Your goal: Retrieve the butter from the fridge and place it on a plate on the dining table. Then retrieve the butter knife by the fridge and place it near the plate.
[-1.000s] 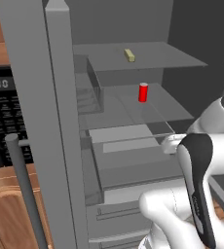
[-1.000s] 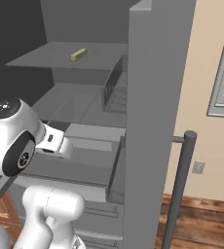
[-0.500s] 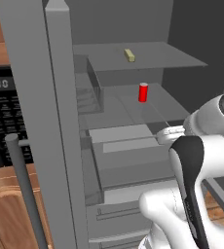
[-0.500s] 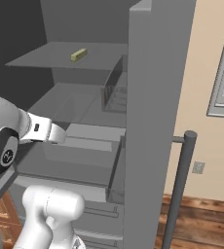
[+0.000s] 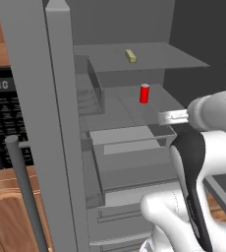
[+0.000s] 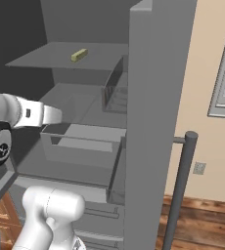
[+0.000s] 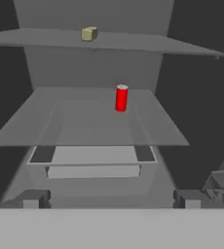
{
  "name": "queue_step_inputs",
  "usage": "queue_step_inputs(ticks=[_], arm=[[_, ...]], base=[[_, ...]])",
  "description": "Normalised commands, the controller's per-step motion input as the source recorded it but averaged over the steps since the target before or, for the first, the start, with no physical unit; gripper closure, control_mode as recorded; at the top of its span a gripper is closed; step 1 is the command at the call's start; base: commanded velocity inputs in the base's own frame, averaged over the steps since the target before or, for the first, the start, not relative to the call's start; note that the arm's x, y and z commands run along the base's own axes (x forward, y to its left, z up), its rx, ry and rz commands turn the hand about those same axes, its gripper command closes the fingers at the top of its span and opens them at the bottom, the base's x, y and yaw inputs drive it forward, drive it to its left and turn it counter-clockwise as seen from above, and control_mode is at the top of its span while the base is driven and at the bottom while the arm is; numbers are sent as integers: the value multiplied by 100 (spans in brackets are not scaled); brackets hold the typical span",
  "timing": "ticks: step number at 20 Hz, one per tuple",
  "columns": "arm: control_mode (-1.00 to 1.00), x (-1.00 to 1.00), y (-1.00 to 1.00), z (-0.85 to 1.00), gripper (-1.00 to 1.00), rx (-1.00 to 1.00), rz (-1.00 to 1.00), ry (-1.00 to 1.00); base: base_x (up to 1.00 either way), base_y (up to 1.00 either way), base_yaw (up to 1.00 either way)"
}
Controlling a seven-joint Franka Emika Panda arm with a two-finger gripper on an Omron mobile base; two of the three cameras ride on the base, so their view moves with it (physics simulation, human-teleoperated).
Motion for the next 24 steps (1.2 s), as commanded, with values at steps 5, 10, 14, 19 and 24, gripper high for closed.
queue_step_inputs(ticks=[5,10,14,19,24], arm=[[-100,24,4,65,-100,7,1,-38],[-100,20,0,85,-100,16,-1,-3],[-100,10,2,69,-100,9,0,3],[-100,20,8,31,-100,3,0,10],[-100,21,2,-1,-100,0,0,0]], base=[[0,0,0],[0,0,0],[0,0,0],[0,0,0],[0,0,0]])
